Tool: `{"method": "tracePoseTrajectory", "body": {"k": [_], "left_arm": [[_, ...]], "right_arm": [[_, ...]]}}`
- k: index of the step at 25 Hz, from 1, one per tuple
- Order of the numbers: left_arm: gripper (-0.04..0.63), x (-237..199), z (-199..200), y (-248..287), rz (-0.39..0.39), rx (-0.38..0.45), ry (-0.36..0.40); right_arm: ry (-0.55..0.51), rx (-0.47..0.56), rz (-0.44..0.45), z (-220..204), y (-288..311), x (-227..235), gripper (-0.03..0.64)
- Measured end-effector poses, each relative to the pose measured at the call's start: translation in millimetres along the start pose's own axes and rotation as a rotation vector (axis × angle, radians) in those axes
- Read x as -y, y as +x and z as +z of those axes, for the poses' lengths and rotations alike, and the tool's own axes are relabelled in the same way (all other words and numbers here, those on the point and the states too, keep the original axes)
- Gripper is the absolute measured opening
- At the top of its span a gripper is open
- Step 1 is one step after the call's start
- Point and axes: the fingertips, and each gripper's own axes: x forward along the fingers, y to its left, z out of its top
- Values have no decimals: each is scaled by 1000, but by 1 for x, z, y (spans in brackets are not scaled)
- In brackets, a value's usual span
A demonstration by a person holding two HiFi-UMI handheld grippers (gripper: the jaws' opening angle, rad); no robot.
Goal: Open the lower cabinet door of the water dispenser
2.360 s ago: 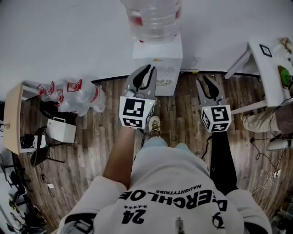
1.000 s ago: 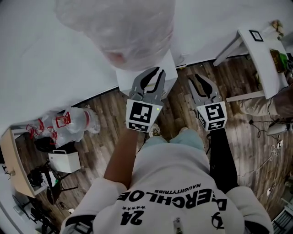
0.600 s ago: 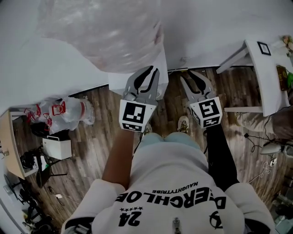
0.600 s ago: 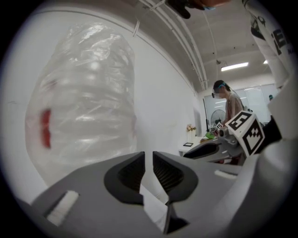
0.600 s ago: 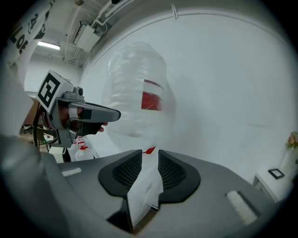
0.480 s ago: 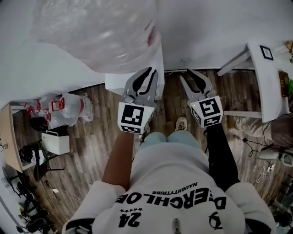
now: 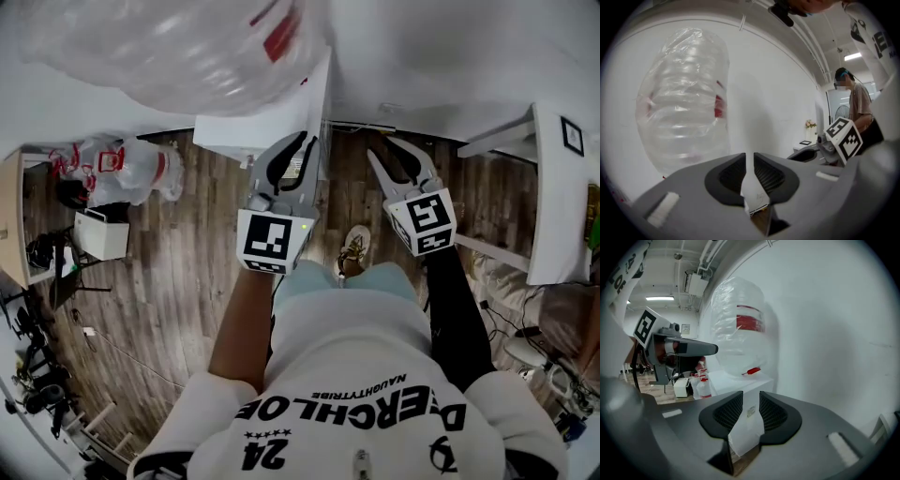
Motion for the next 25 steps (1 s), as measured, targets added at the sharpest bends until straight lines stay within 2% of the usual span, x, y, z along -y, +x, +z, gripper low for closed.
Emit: {"method": "tracePoseTrajectory", "body": {"k": [8, 13, 25], "left_arm": [[54, 18, -34, 0, 13, -82, -8], [54, 25, -63, 2, -6, -140, -26], [60, 39, -151, 6, -70, -319, -66]], "right_arm": [[36, -39, 57, -39, 9, -9, 91], [27, -108, 64, -74, 17, -11, 91], [93, -203, 80, -135, 39, -27, 100]]}}
